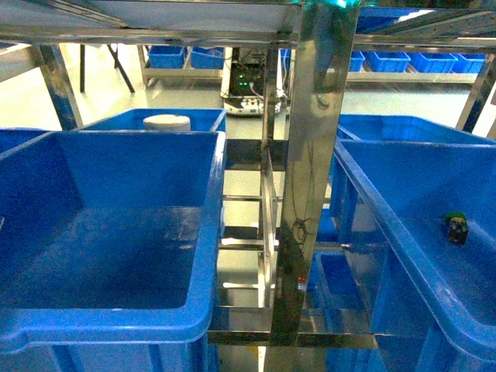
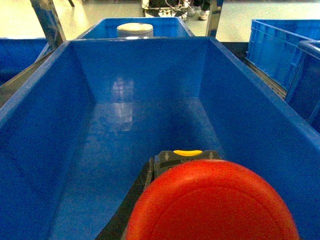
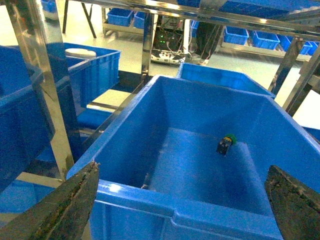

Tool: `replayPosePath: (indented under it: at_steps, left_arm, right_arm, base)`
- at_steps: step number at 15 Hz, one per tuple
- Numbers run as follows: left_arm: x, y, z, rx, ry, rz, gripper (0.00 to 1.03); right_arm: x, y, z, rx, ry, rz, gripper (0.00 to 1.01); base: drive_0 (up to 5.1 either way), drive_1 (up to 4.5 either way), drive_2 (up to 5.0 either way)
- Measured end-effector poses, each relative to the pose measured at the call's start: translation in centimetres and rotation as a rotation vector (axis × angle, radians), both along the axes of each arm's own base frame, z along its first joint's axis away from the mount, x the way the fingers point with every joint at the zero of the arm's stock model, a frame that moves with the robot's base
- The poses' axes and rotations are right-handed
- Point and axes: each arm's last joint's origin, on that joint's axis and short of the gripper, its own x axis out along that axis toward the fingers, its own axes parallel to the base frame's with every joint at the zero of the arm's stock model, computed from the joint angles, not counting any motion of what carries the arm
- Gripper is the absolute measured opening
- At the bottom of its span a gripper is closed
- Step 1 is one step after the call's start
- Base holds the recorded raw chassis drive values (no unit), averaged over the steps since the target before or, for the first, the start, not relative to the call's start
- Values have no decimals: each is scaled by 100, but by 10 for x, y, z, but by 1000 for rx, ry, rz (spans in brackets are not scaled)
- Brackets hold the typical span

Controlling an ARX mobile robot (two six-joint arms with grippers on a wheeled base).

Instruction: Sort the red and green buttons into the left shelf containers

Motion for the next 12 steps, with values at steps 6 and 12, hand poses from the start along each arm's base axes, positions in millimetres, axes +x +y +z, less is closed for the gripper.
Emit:
replayPosePath:
  at_steps: [6,12]
  left_arm:
    - [46,14,9,-22,52,-39,26]
    - [114,28,-9,83,283,-127,26]
  right_arm:
    - [0,0,0,-1,-1,0,98]
    - [0,0,0,-1,-1,0,98]
  base:
    - [0,0,0]
    - [0,0,0]
